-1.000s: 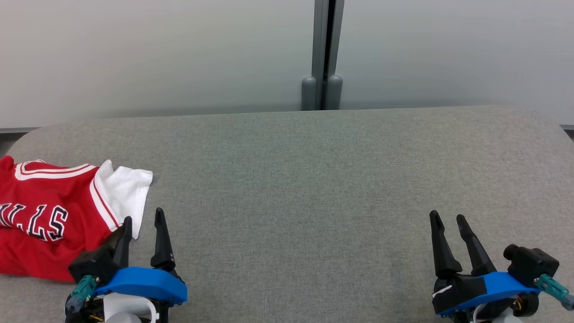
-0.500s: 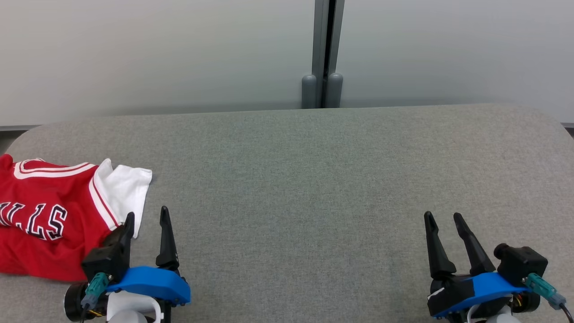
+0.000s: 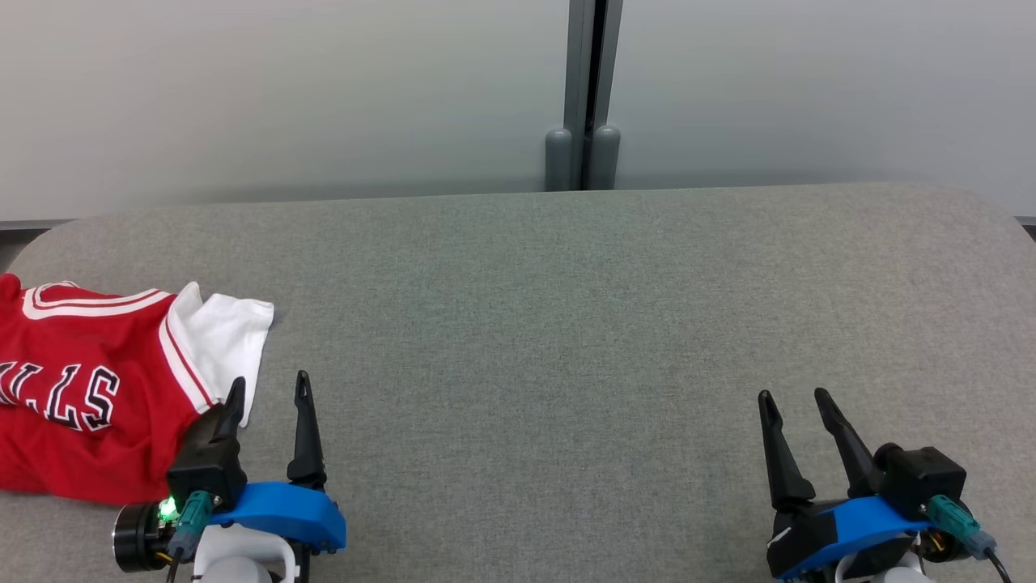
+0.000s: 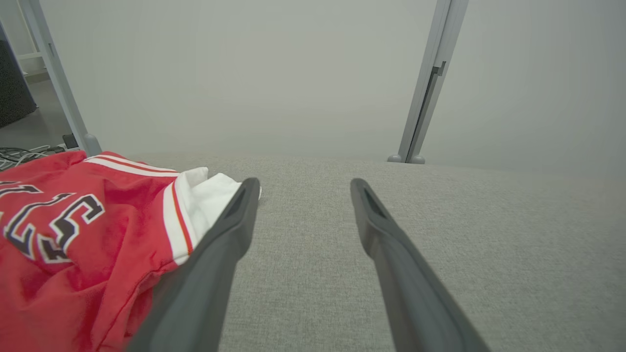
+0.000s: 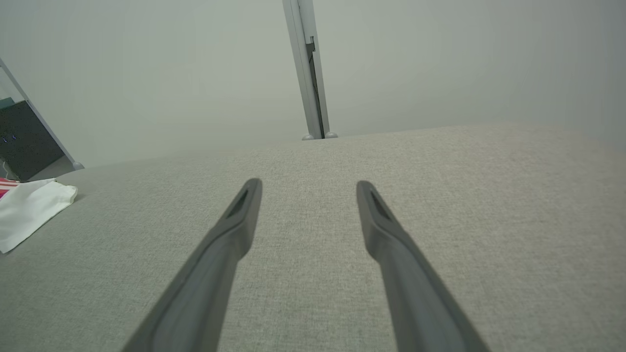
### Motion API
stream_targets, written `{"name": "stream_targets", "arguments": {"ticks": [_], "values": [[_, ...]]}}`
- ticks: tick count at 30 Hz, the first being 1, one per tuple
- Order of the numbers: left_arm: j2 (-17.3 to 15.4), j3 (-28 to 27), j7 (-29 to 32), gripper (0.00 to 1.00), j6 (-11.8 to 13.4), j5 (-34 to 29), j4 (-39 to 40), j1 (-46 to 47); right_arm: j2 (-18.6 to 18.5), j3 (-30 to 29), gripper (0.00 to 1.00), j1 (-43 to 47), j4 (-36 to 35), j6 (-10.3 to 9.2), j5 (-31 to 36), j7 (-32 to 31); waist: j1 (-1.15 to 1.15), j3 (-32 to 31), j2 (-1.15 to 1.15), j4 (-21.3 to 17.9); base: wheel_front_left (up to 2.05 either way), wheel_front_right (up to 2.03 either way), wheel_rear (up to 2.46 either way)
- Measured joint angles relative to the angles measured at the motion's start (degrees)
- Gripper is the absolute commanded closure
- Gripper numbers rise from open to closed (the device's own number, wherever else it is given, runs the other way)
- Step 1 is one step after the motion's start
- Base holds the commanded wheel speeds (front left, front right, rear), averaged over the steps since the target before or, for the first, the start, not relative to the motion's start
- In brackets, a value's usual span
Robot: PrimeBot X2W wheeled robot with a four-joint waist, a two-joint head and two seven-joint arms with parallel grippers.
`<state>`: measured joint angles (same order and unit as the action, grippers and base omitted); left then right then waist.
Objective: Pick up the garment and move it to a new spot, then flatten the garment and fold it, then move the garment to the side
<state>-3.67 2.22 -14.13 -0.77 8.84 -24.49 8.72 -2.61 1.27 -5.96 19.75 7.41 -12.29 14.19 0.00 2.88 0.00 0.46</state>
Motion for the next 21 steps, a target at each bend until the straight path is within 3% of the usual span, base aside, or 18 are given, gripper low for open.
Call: {"name": "stream_targets", "arguments": {"ticks": [9,21], "values": [[-0.33,0.1,-0.87,0.0,1.02,-3.11,-0.67,0.7,-0.03,-0.49,0.0,-1.04,3.2,0.01,3.74,0.71,0.0,0.13,0.0,0.11,0.0,0.0,0.0],[-0.4,0.41,-0.93,0.0,1.51,-2.42,-1.45,0.79,-0.04,-1.14,0.0,-1.93,5.23,0.07,3.78,0.82,0.0,0.16,0.0,0.2,0.0,0.0,0.0]]}}
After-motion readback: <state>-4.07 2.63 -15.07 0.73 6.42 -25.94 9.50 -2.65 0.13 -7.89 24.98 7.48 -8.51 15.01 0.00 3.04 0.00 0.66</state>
